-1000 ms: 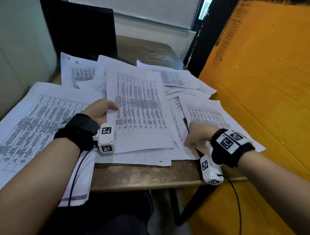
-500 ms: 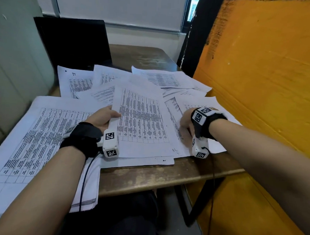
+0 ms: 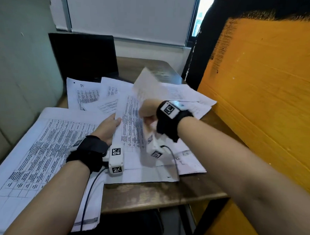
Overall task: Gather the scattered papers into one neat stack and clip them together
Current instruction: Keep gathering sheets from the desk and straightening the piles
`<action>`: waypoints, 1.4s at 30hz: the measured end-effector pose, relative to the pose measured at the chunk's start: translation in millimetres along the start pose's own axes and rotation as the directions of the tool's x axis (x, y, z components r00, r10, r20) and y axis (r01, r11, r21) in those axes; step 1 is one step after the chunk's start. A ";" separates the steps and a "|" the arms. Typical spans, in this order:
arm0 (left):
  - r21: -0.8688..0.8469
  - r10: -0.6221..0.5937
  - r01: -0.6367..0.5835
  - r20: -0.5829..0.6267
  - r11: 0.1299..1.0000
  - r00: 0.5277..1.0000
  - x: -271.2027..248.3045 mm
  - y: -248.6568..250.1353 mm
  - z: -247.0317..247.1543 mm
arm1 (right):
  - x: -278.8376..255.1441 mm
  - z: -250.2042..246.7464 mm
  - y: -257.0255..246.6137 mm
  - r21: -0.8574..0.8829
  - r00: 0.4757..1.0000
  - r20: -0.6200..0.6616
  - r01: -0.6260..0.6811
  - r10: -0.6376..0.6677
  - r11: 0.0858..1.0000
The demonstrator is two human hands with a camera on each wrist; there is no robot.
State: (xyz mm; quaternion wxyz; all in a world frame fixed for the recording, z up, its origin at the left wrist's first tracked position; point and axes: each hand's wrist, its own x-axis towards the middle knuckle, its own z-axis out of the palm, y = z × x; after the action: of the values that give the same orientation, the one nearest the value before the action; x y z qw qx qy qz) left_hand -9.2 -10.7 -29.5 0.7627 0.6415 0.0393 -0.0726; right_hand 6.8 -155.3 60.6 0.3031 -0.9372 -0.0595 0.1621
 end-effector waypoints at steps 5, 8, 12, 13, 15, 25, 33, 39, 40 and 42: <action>0.046 0.004 -0.001 -0.062 0.999 0.998 0.7 -0.2 -4.1 | 25.7 49.6 -13.6 0.592 0.966 0.258 -0.172 0.017 0.787; 0.035 -0.031 0.032 -0.031 0.999 0.999 1.4 -0.4 -4.6 | 18.2 37.9 -2.6 0.772 0.951 0.307 -0.224 -0.040 0.595; 0.134 -0.018 0.026 -0.063 0.991 0.998 4.0 -0.3 -5.5 | 3.4 -13.5 52.0 0.421 0.981 -0.106 -0.101 0.159 0.902; 0.131 -0.001 0.018 -0.123 0.991 0.992 6.8 -0.6 -10.2 | -2.0 -26.3 69.5 0.122 0.953 -0.242 -0.155 0.181 0.980; 0.047 0.005 0.006 -0.230 0.999 0.973 9.4 -0.5 -16.7 | -16.2 -42.3 99.2 -0.316 0.934 -0.292 -0.299 0.207 0.900; -0.453 -0.111 0.049 -0.111 0.890 0.988 7.5 1.2 -20.2 | -14.3 13.1 107.3 0.214 0.963 0.026 -0.267 0.267 0.940; -0.480 -0.111 0.050 -0.101 0.876 0.989 -0.2 5.9 -16.7 | -39.4 -25.0 113.2 0.191 0.968 -0.126 -0.189 0.215 0.963; -0.427 -0.156 0.107 -0.081 0.898 0.984 -4.3 6.0 -15.2 | -115.2 -121.7 133.9 0.076 0.827 -0.538 -0.144 0.162 0.987; -0.393 -0.162 0.113 -0.092 0.912 0.982 -5.8 7.2 -12.9 | -126.6 -129.7 139.1 0.136 0.801 -0.585 -0.063 0.132 0.989; -0.302 -0.150 0.106 -0.125 0.947 0.981 -2.9 4.5 -12.1 | -139.7 -138.3 151.8 0.298 0.727 -0.681 0.169 0.085 0.939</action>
State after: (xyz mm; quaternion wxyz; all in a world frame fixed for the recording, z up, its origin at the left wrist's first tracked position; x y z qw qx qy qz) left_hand -10.9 2.1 -26.8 0.8383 0.5206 0.1472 -0.0680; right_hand -75.6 -383.4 114.5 0.4640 -0.8619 0.0638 -0.1942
